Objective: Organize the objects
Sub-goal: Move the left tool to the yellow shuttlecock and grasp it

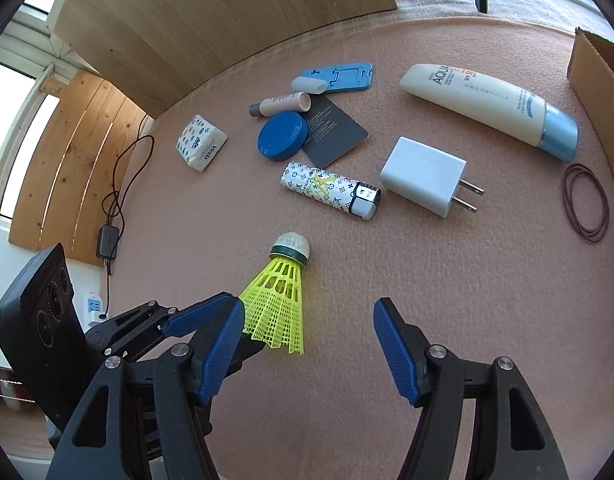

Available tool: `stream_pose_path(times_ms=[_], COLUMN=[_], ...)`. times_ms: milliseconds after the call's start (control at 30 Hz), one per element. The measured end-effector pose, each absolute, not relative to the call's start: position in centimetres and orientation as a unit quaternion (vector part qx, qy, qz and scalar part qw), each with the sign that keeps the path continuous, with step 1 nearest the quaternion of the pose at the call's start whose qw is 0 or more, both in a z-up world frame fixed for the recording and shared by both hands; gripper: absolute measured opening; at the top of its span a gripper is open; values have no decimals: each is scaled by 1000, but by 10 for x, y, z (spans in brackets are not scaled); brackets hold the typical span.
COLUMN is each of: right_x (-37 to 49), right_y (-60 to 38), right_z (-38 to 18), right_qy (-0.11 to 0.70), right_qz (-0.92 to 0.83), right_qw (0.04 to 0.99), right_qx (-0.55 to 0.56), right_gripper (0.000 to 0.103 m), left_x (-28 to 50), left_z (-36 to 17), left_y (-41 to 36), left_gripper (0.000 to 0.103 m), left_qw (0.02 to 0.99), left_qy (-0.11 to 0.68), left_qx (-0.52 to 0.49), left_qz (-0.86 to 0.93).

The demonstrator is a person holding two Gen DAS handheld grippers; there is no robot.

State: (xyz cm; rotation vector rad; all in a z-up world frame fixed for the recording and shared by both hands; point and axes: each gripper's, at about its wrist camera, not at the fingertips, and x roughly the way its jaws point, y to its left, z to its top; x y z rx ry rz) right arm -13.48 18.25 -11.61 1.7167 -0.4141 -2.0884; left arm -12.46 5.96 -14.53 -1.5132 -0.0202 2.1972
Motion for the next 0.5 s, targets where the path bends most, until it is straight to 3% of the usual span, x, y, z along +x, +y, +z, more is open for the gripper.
stream_pose_path(times_ms=[367,500], right_x=[-136,-134], right_y=[163,163], right_z=[-129,-134], right_qy=[-150,-156], right_qz=[-733,-725], right_qw=[217,222], right_qx=[627,633], right_gripper=[63,48], left_x=[-128,-125], left_z=[-154,-156], left_y=[61,66], left_gripper=[21,17], left_qw=[248,258], left_qy=[-25,-30], left_qx=[-554,-554], left_qz=[794,791])
